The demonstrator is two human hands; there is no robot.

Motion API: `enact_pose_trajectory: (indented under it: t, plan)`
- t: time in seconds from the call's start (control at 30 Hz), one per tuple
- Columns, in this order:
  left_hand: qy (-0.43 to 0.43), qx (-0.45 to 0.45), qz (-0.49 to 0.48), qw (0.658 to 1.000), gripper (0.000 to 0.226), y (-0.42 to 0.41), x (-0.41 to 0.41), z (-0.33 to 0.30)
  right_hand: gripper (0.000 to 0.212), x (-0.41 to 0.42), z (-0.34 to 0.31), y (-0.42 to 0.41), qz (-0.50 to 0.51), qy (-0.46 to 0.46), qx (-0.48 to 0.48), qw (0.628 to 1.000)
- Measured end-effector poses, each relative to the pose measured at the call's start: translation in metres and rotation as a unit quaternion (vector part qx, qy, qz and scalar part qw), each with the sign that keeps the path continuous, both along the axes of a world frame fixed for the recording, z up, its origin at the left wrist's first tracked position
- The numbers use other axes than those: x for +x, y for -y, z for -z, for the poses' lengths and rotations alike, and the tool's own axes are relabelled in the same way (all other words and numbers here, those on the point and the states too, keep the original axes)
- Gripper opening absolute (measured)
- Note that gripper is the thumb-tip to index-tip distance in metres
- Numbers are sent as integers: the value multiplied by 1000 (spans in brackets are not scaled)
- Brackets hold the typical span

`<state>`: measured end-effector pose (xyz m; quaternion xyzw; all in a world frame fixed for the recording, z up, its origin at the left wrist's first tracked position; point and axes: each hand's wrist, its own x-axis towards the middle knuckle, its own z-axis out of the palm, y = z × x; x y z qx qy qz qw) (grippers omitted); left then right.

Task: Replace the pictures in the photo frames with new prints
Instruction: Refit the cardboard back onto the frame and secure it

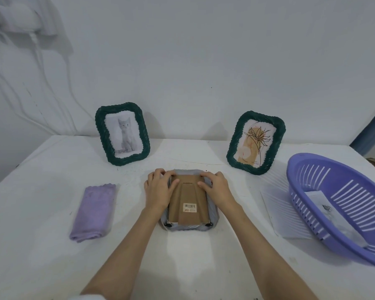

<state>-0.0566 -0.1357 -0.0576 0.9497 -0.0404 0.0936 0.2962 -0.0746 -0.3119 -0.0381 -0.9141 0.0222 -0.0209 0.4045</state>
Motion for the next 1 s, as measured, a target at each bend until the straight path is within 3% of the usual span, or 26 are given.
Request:
enact_pose_trajectory:
  t: [0.2,0.33,0.43,0.7,1.0]
  plan:
    - [-13,-3,25,1000,49,-2,-17,-10,53,-14,-7,6,9,8,34,999]
    - [-60,9,131,989,63,-3,-50,-19,34,-43,-4,16,-20,45,10,999]
    - [-64,47,137,987,82,-3,-64,-10,30,-66,2,18,-41,43,9,998]
    - [-38,66,102,992,85,3,-73,-2,49,-94,2,20,-61,25,-24,998]
    - [-30,66,103,992,85,2,-74,-1,31,-95,20,14,-22,116,-22,993]
